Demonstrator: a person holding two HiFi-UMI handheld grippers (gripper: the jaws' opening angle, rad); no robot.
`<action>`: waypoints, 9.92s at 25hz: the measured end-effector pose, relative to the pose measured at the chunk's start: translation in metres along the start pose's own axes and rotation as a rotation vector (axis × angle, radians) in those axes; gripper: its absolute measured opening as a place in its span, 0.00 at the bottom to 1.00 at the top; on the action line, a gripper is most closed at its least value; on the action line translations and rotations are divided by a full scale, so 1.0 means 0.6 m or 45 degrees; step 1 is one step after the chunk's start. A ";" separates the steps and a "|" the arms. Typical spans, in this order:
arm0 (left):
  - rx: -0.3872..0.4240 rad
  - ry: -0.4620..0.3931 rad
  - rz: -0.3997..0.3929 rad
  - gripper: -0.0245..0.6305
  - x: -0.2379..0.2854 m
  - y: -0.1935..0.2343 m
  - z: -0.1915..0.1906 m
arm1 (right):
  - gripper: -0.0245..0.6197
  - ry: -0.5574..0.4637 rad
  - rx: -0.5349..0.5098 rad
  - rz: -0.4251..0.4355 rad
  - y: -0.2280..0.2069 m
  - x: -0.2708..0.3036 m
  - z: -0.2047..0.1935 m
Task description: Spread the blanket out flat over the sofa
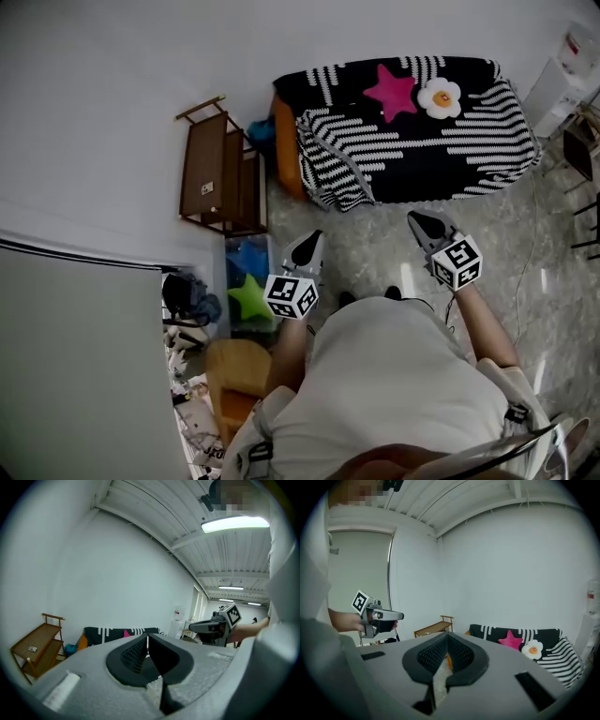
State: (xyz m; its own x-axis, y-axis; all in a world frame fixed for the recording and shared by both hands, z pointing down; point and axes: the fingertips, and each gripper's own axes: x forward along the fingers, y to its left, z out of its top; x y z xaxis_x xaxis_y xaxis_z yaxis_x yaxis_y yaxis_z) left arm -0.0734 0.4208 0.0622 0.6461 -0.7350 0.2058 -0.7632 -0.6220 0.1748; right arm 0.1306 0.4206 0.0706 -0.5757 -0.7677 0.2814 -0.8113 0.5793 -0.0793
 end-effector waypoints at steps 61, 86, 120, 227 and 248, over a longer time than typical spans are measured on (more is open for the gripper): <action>-0.145 0.031 0.173 0.32 0.206 0.114 -0.021 | 0.04 0.023 -0.022 0.018 -0.216 0.117 0.002; -0.119 0.162 -0.063 0.32 0.389 0.484 0.042 | 0.04 0.210 0.014 -0.153 -0.245 0.503 0.061; -0.357 0.398 0.241 0.32 0.684 0.449 -0.189 | 0.04 0.503 0.001 0.319 -0.519 0.693 -0.118; -0.639 0.811 0.722 0.08 0.662 0.795 -1.034 | 0.04 0.779 0.188 0.424 -0.352 0.995 -0.811; -0.301 0.974 0.704 0.08 0.560 0.961 -1.089 | 0.04 0.823 0.150 0.456 -0.269 1.070 -0.846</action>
State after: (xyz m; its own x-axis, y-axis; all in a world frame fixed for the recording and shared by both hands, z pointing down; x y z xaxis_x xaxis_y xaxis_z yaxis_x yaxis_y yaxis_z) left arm -0.2961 -0.0085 0.8613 0.0860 -0.4813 0.8723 -0.9932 -0.1102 0.0371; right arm -0.0560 -0.0267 0.7494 -0.6616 -0.2025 0.7220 -0.6119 0.7024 -0.3636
